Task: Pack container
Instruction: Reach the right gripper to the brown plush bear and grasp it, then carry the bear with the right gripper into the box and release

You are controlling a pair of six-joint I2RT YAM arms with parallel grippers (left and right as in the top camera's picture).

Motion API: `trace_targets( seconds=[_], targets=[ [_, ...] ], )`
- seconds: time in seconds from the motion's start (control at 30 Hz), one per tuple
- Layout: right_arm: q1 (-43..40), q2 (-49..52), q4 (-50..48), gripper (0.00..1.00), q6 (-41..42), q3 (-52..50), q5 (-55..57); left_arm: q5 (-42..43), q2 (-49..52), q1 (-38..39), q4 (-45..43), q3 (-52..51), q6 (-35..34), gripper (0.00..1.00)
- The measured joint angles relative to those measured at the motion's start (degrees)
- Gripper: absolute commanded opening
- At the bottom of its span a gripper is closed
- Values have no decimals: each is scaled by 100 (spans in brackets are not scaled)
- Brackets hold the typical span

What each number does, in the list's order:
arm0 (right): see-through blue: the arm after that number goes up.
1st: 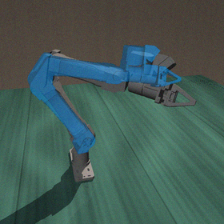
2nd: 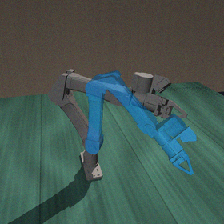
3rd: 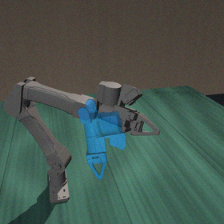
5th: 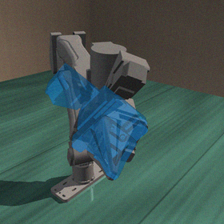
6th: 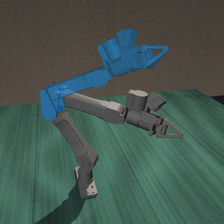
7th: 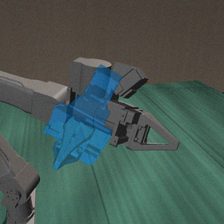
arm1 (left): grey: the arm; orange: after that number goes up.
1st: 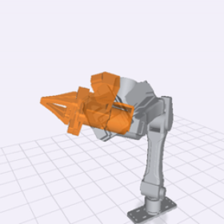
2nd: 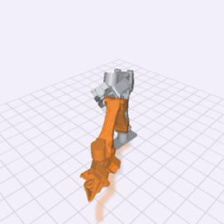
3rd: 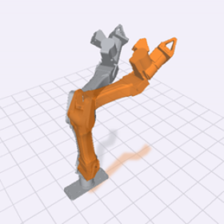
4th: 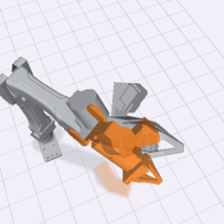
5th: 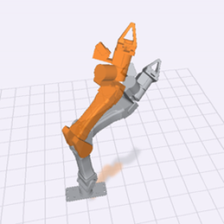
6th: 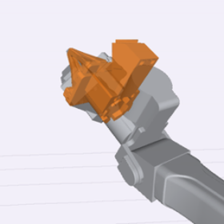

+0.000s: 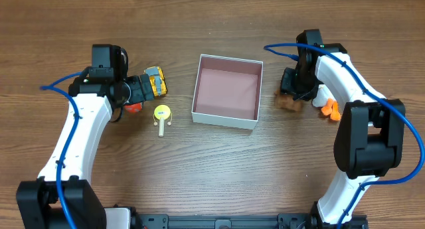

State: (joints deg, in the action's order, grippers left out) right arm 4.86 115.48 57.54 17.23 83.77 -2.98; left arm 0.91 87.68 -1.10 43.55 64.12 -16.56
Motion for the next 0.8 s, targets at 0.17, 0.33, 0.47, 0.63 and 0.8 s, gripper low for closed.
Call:
trace_targets(
  seconds=[0.17, 0.33, 0.47, 0.63, 0.8],
  targets=[
    [0, -39, 181, 25, 9, 22, 24, -2, 57, 0, -2, 0, 0, 100],
    [74, -684, 710, 24, 63, 72, -33, -2, 57, 0, -2, 0, 0, 100],
    [595, -2022, 743, 24, 313, 391, -247, 0, 57, 0, 2, 0, 0, 100],
    [1777, -3272, 129, 24, 728, 660, -323, 0, 57, 0, 0, 2, 0, 100],
    [2682, -3117, -343, 24, 1137, 715, -57, 0, 57, 0, 0, 0, 0, 100]
  ],
)
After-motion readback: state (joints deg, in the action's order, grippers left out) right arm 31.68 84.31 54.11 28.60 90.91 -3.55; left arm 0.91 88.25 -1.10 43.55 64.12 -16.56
